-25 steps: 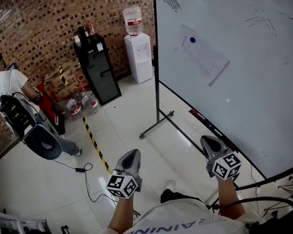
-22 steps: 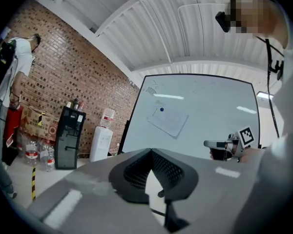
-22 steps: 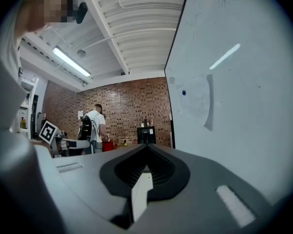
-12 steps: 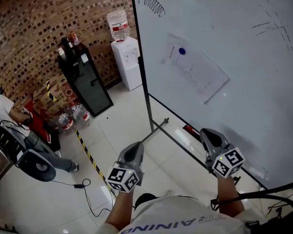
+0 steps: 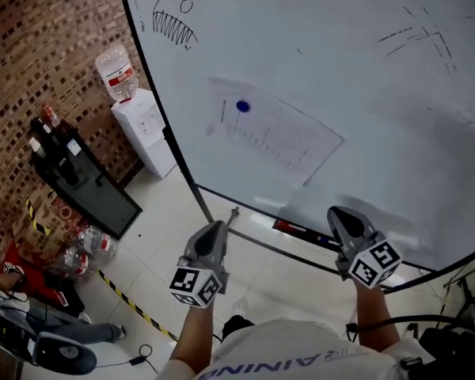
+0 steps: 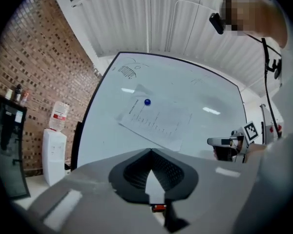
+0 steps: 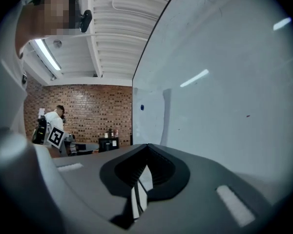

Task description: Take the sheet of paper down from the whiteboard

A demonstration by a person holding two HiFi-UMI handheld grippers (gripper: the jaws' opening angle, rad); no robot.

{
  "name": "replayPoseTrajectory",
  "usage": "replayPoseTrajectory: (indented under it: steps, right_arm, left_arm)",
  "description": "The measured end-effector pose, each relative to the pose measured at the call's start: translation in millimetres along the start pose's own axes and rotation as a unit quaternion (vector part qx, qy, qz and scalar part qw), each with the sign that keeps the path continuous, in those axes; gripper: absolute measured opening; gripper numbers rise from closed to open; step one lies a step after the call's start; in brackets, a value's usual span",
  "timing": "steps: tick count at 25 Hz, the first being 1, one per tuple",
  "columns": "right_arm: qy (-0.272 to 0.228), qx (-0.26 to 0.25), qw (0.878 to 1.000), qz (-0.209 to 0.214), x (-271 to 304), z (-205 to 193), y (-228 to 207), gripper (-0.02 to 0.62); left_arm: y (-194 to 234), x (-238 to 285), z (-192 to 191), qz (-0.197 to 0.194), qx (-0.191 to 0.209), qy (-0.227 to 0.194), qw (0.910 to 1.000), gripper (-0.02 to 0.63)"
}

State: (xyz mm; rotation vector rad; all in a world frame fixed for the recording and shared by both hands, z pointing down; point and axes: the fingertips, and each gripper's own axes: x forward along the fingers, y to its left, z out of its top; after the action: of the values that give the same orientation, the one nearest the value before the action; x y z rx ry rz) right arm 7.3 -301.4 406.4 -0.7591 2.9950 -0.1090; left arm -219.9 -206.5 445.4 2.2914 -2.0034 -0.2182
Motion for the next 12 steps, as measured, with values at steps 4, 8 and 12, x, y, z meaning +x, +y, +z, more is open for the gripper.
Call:
replayPoseTrajectory:
  steps: [4, 8, 12]
  right_arm:
    - [-0.004, -0.027, 0.997, -0.070, 15.6, 13.3, -0.7, 0.003]
    - [-0.014, -0.052, 0.990, -0.132, 29.0, 29.0, 4.4, 0.003]
    - [-0.027, -0.054, 0.982, -0.178, 28.4, 39.9, 11.0, 0.003]
  left_arm:
    - [26.9, 40.9, 20.8, -0.067, 0.015, -0.003, 0.9976, 0.003]
    - [45.2, 74.0, 45.9, -0.133, 0.025, -0.014, 0.9907, 0.003]
    - [51.0, 93.4, 59.8, -0.179, 0.039, -0.020, 0.9829, 0.003]
